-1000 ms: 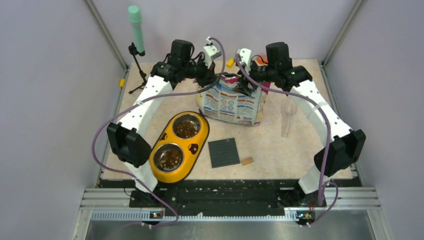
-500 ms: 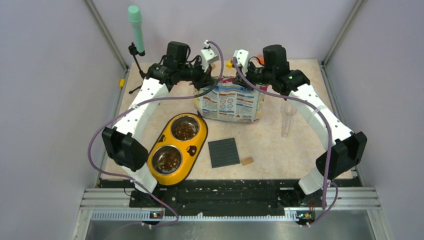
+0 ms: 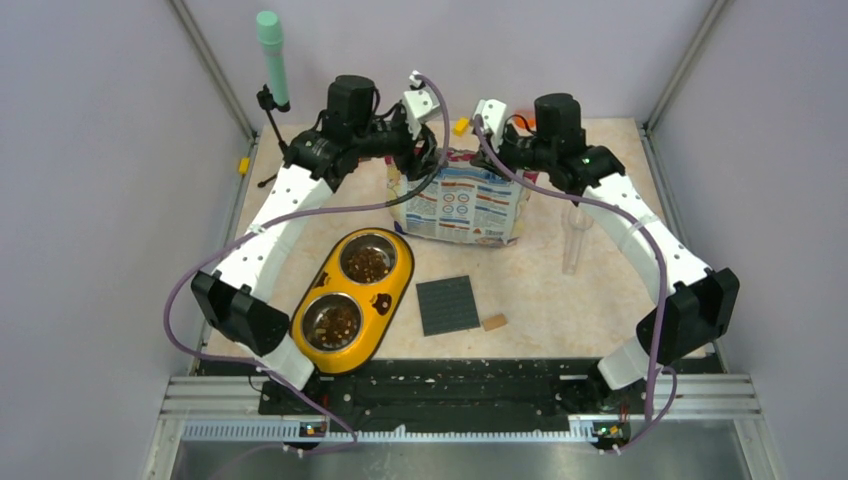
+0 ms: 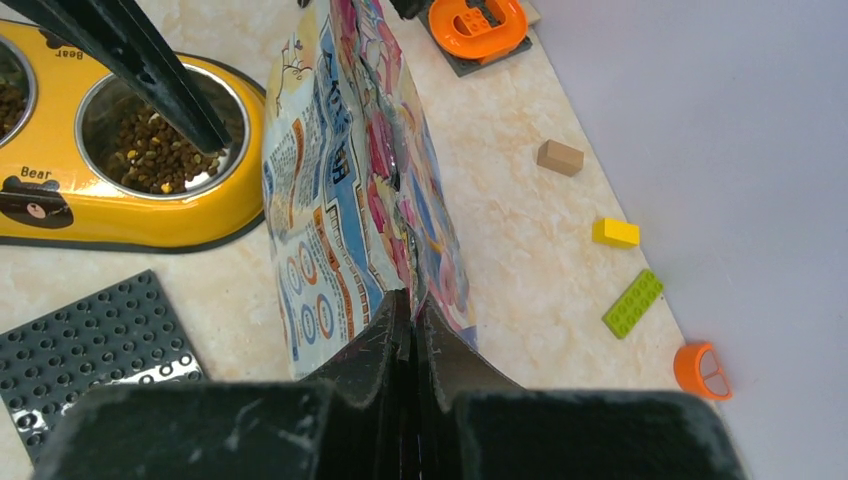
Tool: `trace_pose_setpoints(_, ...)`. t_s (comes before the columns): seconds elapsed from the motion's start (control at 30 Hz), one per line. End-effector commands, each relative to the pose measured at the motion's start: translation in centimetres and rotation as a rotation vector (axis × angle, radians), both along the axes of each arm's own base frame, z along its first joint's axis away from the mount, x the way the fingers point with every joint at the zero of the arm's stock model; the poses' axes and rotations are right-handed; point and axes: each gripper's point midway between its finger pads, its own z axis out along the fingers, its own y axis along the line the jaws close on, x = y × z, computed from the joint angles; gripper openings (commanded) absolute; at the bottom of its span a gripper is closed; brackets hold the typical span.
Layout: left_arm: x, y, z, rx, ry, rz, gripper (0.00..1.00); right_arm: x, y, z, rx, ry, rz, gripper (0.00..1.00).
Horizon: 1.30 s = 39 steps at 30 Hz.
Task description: Serve the pet food
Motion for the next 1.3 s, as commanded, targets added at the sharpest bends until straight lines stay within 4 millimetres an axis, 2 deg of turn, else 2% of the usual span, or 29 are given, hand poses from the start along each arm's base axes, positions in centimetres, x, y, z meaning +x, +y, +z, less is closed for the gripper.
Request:
trace_pose_setpoints(0.0, 1.2, -2.3, 1.6, -0.067, -0.083, -0.038, 0.67, -0.5, -1.2, 6.9, 0.108, -0.178, -0.016, 0.00)
trace_pose_setpoints(0.17, 1.8, -3.8, 0.5, -0.084, -0.045, -0.082, 0.67, -0.9, -1.4, 7.0, 0.114, -0.163, -0.007, 0.00)
trace_pose_setpoints(0.4, 1.3, -5.3, -2.1, -0.073, 0.029, -0.152, 0.63, -1.3, -1.7, 6.8, 0.121, -0.140, 0.001, 0.00)
trace_pose_setpoints(0.43, 1.4, -5.5, -2.3, -0.072, 0.035, -0.152, 0.59, -1.4, -1.7, 6.7, 0.121, -0.137, 0.005, 0.00)
trace_pose_setpoints(0.47, 1.6, -5.7, -2.6, -0.072, 0.047, -0.151, 0.50, -1.5, -1.7, 6.7, 0.123, -0.134, 0.007, 0.00)
trace_pose_setpoints(0.53, 2.0, -6.0, -2.8, -0.076, 0.079, -0.131, 0.02, -1.3, -1.9, 6.6, 0.128, -0.122, 0.001, 0.00)
trace_pose_setpoints(0.6, 3.3, -5.7, -2.8, -0.076, 0.116, -0.042, 0.00, -0.7, -2.5, 6.4, 0.132, -0.101, -0.049, 0.00)
trace_pose_setpoints(0.63, 3.5, -5.6, -3.0, -0.064, 0.126, -0.025, 0.00, -0.2, -3.0, 5.9, 0.120, -0.083, -0.077, 0.15)
trace_pose_setpoints(0.67, 3.5, -5.4, -2.9, -0.058, 0.129, -0.020, 0.00, 0.1, -3.5, 5.5, 0.104, -0.069, -0.104, 0.35)
trace_pose_setpoints(0.7, 3.3, -5.3, -2.9, -0.059, 0.127, -0.019, 0.00, 0.1, -3.9, 4.7, 0.078, -0.046, -0.117, 0.51)
trace_pose_setpoints(0.73, 3.3, -5.3, -2.4, -0.072, 0.110, -0.020, 0.00, 0.2, -4.3, 4.2, 0.050, -0.057, -0.125, 0.59)
trace_pose_setpoints(0.8, 3.2, -5.2, -1.9, -0.096, 0.081, -0.012, 0.00, 0.4, -5.1, 3.5, 0.024, -0.076, -0.155, 0.62)
trace_pose_setpoints(0.87, 3.0, -5.0, -1.8, -0.109, 0.060, -0.006, 0.00, 0.5, -5.6, 2.7, 0.004, -0.070, -0.164, 0.58)
trace_pose_setpoints(0.9, 2.8, -5.0, -1.5, -0.115, 0.049, -0.010, 0.00, 0.6, -5.9, 2.5, -0.001, -0.067, -0.173, 0.50)
trace_pose_setpoints(0.93, 2.7, -4.9, -1.3, -0.117, 0.040, -0.015, 0.00, 1.0, -6.0, 2.4, 0.002, -0.067, -0.194, 0.29)
trace_pose_setpoints(0.97, 2.5, -4.9, -1.2, -0.119, 0.038, -0.021, 0.00, 1.4, -6.2, 2.5, 0.008, -0.068, -0.219, 0.03)
trace_pose_setpoints(1.0, 2.4, -4.9, -1.0, -0.120, 0.034, -0.026, 0.00, 1.8, -6.3, 2.8, 0.023, -0.063, -0.243, 0.00)
trace_pose_setpoints(1.23, 2.6, -4.4, -0.1, -0.124, -0.003, 0.011, 0.00, 2.0, -6.8, 4.2, 0.022, -0.087, -0.246, 0.00)
trace_pose_setpoints(1.27, 2.8, -4.1, -0.2, -0.115, 0.004, 0.031, 0.19, 2.1, -7.0, 4.1, 0.013, -0.090, -0.259, 0.00)
